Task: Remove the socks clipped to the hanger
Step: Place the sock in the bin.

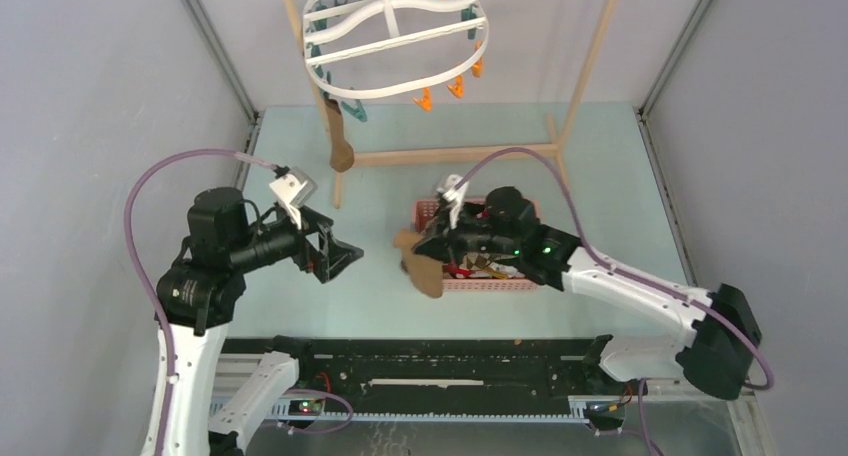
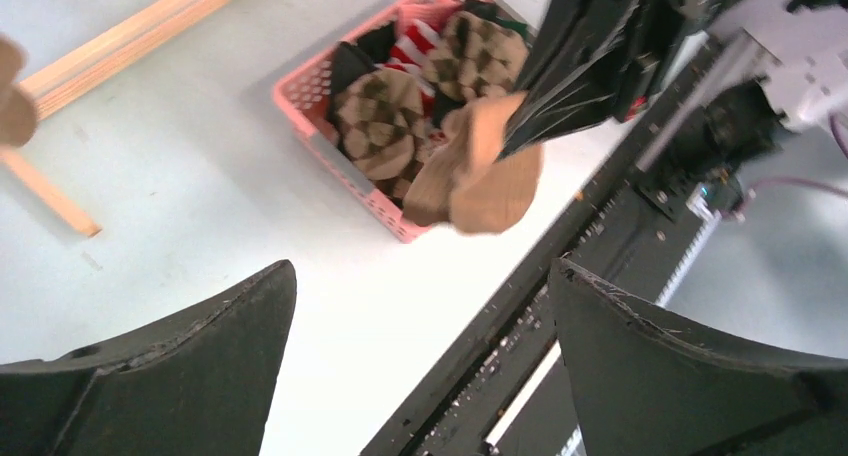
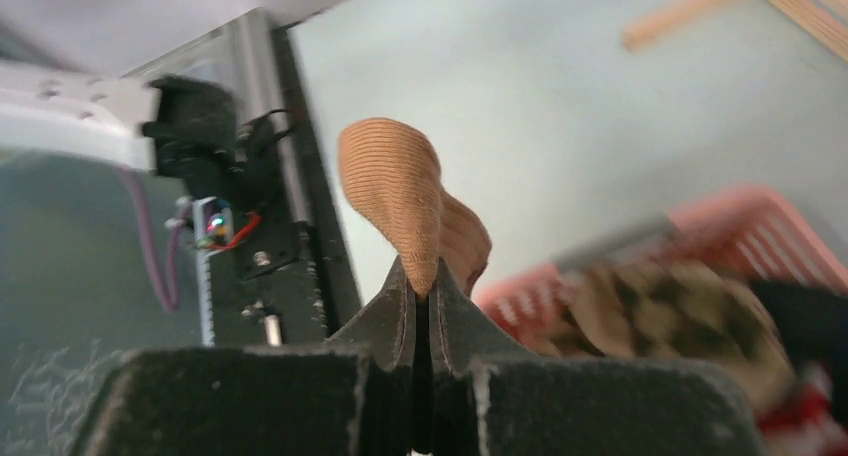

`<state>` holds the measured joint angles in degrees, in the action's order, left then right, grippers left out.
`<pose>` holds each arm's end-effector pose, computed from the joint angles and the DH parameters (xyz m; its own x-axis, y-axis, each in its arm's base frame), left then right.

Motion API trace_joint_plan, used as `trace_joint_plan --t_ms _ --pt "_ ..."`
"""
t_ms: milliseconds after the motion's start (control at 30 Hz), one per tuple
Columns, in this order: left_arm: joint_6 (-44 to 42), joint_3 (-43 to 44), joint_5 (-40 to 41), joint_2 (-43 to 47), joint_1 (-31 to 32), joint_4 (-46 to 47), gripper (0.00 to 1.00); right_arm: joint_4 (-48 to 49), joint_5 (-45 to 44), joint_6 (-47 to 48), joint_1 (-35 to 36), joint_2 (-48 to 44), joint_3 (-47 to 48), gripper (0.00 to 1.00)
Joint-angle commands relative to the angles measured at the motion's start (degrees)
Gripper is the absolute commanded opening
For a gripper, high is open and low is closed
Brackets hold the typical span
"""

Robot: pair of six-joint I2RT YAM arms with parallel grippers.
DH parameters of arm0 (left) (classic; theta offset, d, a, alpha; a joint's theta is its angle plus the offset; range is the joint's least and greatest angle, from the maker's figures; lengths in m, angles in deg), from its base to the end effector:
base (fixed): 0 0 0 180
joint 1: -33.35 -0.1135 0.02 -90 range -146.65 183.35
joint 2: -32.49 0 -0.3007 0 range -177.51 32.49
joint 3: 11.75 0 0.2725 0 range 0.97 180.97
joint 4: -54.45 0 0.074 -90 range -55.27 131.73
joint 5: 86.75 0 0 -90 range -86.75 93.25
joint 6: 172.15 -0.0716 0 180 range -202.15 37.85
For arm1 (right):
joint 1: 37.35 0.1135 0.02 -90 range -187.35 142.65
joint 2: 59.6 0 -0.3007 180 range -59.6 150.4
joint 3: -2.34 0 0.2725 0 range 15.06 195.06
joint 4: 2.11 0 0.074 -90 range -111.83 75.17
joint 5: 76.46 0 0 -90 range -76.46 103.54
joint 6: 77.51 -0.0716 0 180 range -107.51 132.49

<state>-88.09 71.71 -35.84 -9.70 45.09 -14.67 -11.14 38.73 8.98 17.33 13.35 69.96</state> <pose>0.1050 -0.0679 0.4347 -0.3821 0.1614 -0.9099 0.7473 0.6332 -0.2015 0.1703 0.2931 0.3412 -0.2029 -0.1906 -0.9605 -0.9661 0.1988 0.1647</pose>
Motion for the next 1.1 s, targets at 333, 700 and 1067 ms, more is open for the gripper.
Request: trace_joint_plan --t_ms 333,700,1067 --pt "8.10 -5.83 -2.79 -4.47 -18.87 10.87 1.00 -6.81 -24.56 -18.57 -19.24 -7.14 -15.92 0.01" --pt "9.49 -4.89 -2.51 -4.17 -22.76 12.13 1.00 -0.98 -50.59 -15.10 -14.40 9.84 -14.42 0.19" --pt "8.56 -3.39 -8.04 -7.15 -28.44 12.20 1.00 -7.45 -47.71 -15.52 -11.49 -12.29 -10.93 1.00"
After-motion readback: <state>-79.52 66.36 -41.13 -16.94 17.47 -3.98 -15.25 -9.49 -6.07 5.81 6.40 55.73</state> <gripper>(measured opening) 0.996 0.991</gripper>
